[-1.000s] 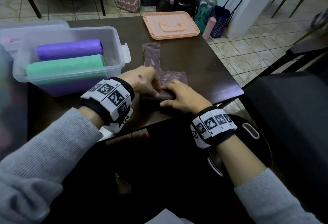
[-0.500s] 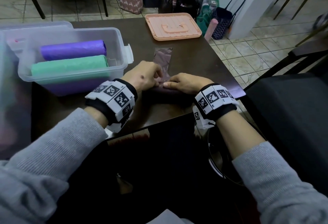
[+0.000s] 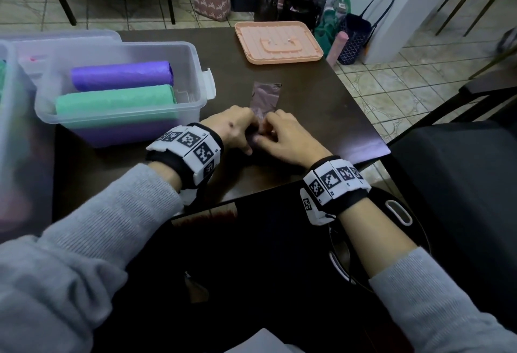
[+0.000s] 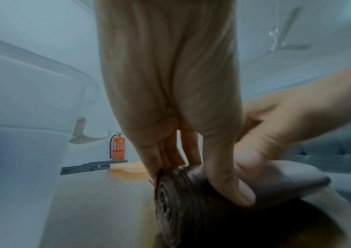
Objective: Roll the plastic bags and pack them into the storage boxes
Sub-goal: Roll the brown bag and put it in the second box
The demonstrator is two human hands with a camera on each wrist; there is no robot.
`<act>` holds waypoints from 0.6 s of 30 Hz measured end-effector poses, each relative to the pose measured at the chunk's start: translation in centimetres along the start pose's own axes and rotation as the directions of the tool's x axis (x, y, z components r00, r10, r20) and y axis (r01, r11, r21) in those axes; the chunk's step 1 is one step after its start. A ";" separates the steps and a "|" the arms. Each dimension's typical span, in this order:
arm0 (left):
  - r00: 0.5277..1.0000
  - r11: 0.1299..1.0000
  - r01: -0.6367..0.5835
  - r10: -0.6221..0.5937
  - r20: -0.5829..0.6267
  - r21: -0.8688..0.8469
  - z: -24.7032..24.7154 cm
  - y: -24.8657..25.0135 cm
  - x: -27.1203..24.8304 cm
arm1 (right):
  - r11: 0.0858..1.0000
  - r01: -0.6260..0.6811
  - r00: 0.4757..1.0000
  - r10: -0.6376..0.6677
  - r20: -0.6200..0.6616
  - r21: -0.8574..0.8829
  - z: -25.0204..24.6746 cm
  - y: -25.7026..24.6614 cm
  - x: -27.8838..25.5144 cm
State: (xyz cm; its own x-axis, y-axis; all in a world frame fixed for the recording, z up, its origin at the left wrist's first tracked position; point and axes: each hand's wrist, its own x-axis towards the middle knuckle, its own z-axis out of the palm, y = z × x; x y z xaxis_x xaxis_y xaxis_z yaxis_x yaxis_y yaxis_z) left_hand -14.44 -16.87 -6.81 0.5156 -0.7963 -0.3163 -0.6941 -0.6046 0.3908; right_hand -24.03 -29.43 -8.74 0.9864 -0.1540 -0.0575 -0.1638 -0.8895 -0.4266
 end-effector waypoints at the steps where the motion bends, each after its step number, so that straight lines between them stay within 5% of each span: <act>1: 1.000 1.000 0.009 -0.009 0.020 -0.002 -0.2 -0.1 0.1 | 1.000 0.013 0.999 -0.012 0.052 -0.011 -0.1 -0.2 -0.5; 5: 0.996 0.999 0.021 -0.023 0.087 0.029 -0.5 -0.2 0.2 | 0.989 0.057 0.996 -0.047 0.071 -0.139 0.3 -0.4 -1.0; 10: 1.000 0.997 0.023 -0.023 0.009 -0.069 -1.1 -0.5 -0.3 | 1.000 0.029 0.994 -0.028 0.103 -0.008 -0.8 -0.2 -0.5; 13: 0.997 0.999 0.000 -0.003 -0.078 -0.034 -1.3 -0.2 -0.7 | 1.000 -0.008 0.985 0.010 0.174 -0.008 -1.7 -0.2 0.0; 18: 0.998 1.000 -0.001 0.000 -0.058 -0.026 -0.4 -0.3 -1.3 | 0.996 -0.078 0.927 0.084 0.365 -0.031 -3.0 -0.5 0.6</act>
State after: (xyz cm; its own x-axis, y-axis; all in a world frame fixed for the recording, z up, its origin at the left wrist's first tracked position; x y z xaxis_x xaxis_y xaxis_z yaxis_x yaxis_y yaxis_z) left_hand -14.73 -15.66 -6.13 0.5443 -0.7958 -0.2655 -0.6811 -0.6040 0.4139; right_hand -23.37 -30.38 -5.90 0.9060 -0.0604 -0.4190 -0.2408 -0.8877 -0.3925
